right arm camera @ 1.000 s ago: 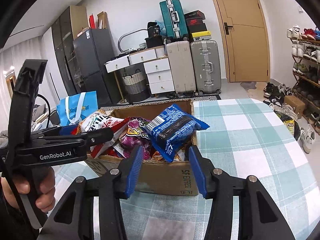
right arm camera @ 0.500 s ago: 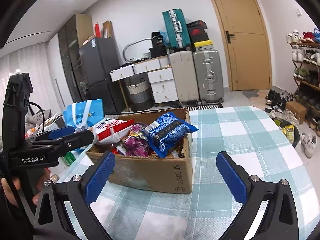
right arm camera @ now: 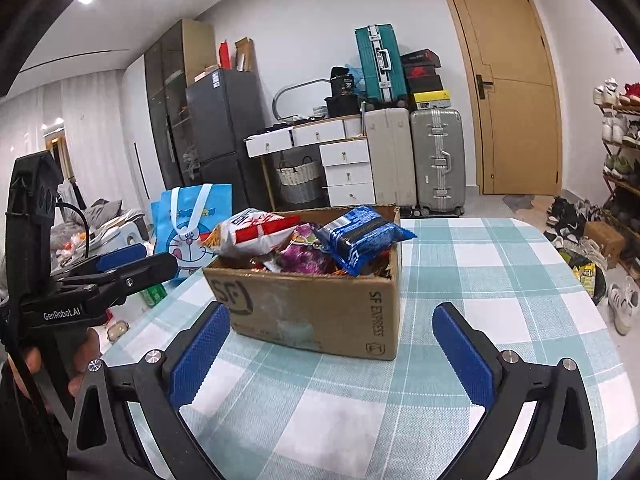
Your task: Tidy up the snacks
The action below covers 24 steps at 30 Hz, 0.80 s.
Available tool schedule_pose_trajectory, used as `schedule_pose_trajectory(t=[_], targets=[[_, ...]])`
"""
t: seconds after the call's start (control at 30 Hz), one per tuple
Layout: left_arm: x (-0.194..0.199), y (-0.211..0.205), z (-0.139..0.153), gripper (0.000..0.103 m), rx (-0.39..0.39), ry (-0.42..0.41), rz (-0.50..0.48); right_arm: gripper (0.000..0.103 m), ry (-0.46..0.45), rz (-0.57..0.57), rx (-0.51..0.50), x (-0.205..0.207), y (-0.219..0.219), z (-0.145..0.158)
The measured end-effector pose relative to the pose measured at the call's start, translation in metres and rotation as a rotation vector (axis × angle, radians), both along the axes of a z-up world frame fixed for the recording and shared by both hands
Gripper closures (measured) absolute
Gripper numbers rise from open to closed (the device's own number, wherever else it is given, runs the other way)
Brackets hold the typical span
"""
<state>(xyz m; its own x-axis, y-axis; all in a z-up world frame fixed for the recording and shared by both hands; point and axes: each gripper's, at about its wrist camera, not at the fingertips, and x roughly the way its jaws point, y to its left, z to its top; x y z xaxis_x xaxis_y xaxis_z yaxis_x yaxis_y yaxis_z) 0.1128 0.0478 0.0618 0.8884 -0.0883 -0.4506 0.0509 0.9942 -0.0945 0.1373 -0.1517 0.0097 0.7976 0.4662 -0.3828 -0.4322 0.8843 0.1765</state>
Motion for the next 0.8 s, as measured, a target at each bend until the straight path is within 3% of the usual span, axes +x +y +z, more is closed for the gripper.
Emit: schedule_pose_trajectory(t=[0.2,0.8], targets=[[-0.014,0.004,-0.017,0.001,0.007,-0.020,0.008,0.000,-0.032,-0.001,0.016,-0.011,-0.003,-0.005],[0.002,0.001,-0.048,0.001,0.016,-0.045,0.035,0.000,-0.086,-0.002,-0.036,-0.011,0.009,-0.017]])
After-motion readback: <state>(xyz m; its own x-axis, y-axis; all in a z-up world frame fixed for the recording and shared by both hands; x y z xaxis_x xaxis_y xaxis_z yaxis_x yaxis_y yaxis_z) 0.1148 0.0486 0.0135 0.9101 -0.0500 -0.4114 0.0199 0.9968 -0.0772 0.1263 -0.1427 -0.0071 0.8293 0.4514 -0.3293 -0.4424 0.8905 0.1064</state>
